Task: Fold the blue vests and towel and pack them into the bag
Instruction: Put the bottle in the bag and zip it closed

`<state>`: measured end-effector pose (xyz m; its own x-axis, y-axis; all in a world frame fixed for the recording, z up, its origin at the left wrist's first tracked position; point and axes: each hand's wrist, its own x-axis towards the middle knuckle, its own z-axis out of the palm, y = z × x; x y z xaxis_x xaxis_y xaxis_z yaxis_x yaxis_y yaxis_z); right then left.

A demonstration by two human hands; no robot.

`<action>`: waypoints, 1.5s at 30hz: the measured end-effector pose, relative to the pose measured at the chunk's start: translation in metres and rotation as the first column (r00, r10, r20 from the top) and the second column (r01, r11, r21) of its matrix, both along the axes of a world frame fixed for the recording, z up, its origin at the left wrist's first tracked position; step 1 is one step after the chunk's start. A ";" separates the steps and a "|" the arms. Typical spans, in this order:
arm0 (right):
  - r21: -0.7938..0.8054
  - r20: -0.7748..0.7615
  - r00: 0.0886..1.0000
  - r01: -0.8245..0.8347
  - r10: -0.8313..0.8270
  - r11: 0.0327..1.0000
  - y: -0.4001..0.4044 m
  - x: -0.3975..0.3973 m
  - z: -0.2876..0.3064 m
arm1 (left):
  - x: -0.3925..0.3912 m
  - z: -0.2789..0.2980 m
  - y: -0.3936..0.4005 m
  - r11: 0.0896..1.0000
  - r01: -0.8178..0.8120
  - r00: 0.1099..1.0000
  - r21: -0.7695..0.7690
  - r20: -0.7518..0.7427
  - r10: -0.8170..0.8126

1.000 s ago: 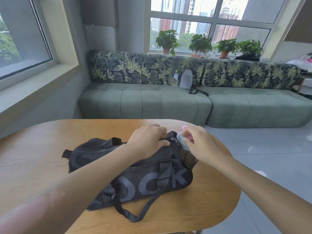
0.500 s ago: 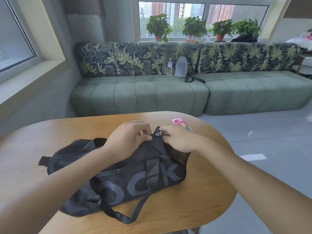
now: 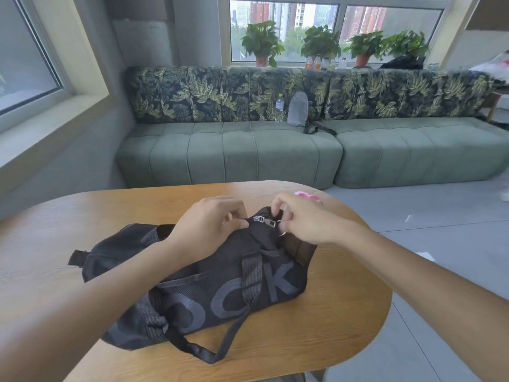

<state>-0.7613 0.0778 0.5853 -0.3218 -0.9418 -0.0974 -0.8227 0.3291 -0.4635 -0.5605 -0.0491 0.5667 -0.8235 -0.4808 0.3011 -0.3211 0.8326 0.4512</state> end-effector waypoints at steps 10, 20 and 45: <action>0.189 0.138 0.990 -0.056 0.030 0.980 0.025 -0.019 0.024 | -0.003 -0.006 0.004 0.995 -0.007 0.998 -0.099 0.066 0.014; -0.104 -0.327 0.939 0.080 -0.110 0.991 0.026 0.032 0.035 | -0.007 0.002 0.006 0.993 -0.020 0.985 -0.116 0.169 0.040; -0.193 -0.406 0.881 0.176 -0.242 0.965 0.005 0.076 -0.015 | -0.005 0.005 0.013 0.998 -0.055 0.989 -0.016 0.136 0.057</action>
